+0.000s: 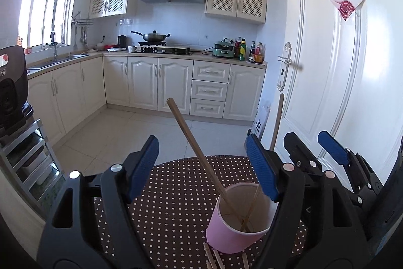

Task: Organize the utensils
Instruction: 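Withdraw the open left tool from the cup back toward the chopstick pile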

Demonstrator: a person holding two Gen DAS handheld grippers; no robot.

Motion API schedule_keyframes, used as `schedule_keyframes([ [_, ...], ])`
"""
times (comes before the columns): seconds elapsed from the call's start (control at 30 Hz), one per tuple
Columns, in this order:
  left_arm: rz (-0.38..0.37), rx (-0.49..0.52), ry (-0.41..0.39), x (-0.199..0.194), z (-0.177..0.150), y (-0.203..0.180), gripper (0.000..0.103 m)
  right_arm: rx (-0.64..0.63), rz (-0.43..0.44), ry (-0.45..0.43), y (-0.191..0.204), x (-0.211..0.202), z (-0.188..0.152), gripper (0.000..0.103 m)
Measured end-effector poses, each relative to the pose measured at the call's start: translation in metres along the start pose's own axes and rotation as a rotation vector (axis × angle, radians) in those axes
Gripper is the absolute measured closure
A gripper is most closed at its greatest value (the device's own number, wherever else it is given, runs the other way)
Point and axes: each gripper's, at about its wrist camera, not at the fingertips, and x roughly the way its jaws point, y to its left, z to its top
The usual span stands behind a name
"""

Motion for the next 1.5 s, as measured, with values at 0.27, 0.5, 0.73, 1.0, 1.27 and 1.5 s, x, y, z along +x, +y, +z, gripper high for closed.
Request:
schedule_keyframes([
  [0.27,0.014,0.0,0.003,-0.01,-0.007,0.0,0.031,0.02,-0.011,0.012,-0.007,-0.011,-0.004,0.038],
  [0.5,0.032,0.009,0.003,-0.024,-0.016,0.001,0.031,0.036,-0.018,0.012,-0.013,-0.026,-0.002,0.036],
  [0.73,0.046,-0.015,0.028,-0.037,-0.029,0.009,0.031,0.04,-0.017,0.016,-0.017,-0.047,-0.002,0.033],
  [1.0,0.051,-0.008,0.032,-0.06,-0.042,0.009,0.031,0.041,-0.01,0.031,-0.017,-0.07,-0.008,0.028],
  [1.27,0.043,0.003,0.036,-0.079,-0.052,0.008,0.031,0.057,-0.008,0.062,-0.02,-0.09,-0.024,0.023],
  [1.5,0.045,0.007,0.051,-0.09,-0.065,0.012,0.031,0.074,-0.014,0.107,-0.026,-0.103,-0.037,0.022],
])
